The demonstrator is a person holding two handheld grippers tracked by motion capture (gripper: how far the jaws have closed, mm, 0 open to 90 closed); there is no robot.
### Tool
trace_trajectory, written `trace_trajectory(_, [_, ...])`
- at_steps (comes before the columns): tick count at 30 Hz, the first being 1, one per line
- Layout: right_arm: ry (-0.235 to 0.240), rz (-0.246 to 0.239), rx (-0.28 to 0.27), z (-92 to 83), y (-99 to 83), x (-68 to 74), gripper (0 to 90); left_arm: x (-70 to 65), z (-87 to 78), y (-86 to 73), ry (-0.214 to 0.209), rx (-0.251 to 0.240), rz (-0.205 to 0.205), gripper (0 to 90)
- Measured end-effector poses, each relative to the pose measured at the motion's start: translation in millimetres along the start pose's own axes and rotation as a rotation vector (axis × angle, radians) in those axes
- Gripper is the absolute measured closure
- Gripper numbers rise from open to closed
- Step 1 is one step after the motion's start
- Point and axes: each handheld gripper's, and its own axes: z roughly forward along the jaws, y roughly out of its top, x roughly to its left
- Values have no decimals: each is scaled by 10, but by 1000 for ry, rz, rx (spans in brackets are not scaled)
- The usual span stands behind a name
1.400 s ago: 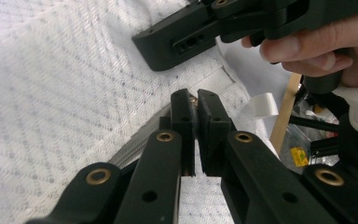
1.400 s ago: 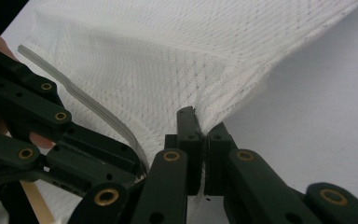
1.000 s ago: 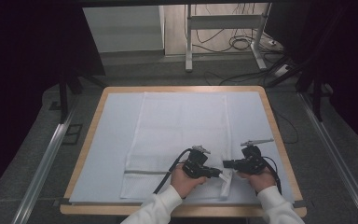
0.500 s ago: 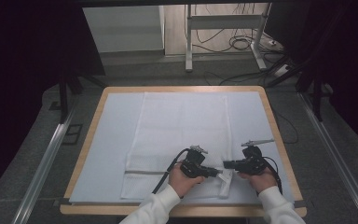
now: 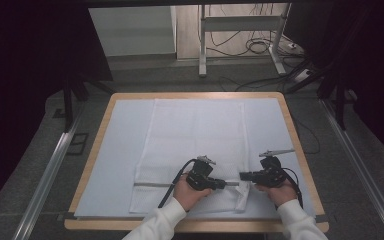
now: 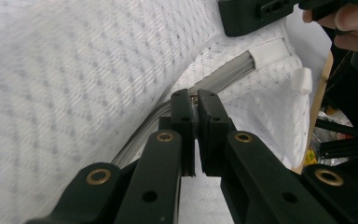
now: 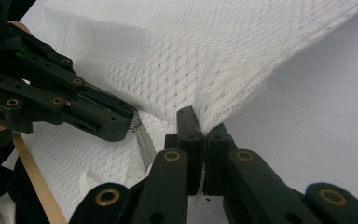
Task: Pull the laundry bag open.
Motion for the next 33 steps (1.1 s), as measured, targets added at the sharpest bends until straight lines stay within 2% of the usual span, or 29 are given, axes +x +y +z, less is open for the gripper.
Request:
trace_trajectory(13, [3,-2,0,-9,-6,-4,874,70,-79,-44,-5,7,-18,868])
trace_trajectory(28, [5,-5,0,-4,-8,-9,874,155,-139,-97,12,19,-31,868])
trace_trajectory(30, [6,-7,1,-3,-9,-12,874,165,-155,-111,2,19,-41,867])
trace_trajectory(33, [2,-8,1,-2,-11,-17,873,170,-191,-129,16,21,-36,867])
